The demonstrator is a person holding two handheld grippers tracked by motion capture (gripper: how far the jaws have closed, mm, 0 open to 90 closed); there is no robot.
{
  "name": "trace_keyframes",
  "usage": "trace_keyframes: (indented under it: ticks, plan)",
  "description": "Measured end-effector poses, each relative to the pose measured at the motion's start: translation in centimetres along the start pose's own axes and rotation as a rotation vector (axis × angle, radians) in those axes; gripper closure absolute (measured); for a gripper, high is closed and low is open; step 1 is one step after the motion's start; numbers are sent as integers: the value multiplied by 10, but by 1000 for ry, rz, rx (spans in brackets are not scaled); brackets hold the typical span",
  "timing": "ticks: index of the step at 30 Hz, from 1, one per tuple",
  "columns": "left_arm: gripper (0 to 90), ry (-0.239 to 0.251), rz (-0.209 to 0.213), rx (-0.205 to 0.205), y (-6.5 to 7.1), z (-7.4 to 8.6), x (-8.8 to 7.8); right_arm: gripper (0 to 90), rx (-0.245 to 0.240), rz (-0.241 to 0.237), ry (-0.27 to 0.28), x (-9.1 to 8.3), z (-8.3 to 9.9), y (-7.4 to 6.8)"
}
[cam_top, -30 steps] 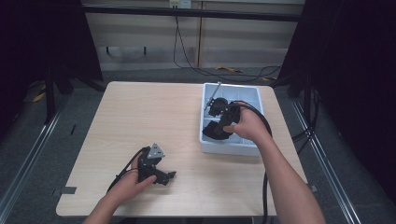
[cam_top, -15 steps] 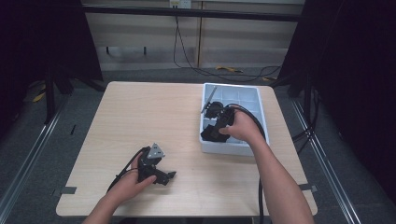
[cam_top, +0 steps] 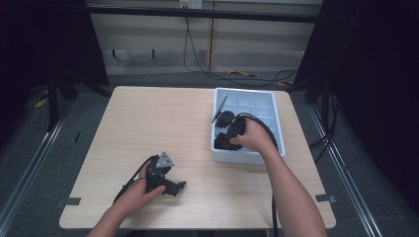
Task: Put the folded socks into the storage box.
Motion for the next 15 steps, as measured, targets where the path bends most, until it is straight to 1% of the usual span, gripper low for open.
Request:
trace_keyframes:
  ticks: [3, 4, 5, 7, 11, 12, 13, 15]
  plan:
    - [0, 0, 2, 0, 0, 0, 0, 671, 8, 6, 6, -5, 1, 1]
    - [0, 0, 2, 0, 0, 0, 0, 671, 8, 6, 6, -5, 1, 1]
    - [0, -5, 5, 2, 0, 0, 0, 643, 10, 13, 13, -9, 1, 1]
    - [0, -1, 4, 1, 0, 0, 0, 631, 8, 15, 13, -14, 0, 1]
    - [0, -4, 4, -1, 0, 0, 0, 608, 11, 17, 34, -28, -2, 1]
    - [0, -4, 4, -1, 0, 0, 0, 608, 11, 17, 34, -28, -2, 1]
    - [0, 0, 3, -1, 0, 0, 0, 591, 18, 19, 41, -34, -2, 1]
    - [0, 0, 3, -1, 0, 0, 0, 581, 20, 18, 41, -41, -2, 1]
Point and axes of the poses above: each handheld gripper's, and its own axes: x roughly forward along the jaws, z roughly out of its underside, y roughly to its right, the point moved 9 cm from there along x, roughly forward along the jaws, and after that the axes turned 2 degrees about -y, right-handed, at the moved point
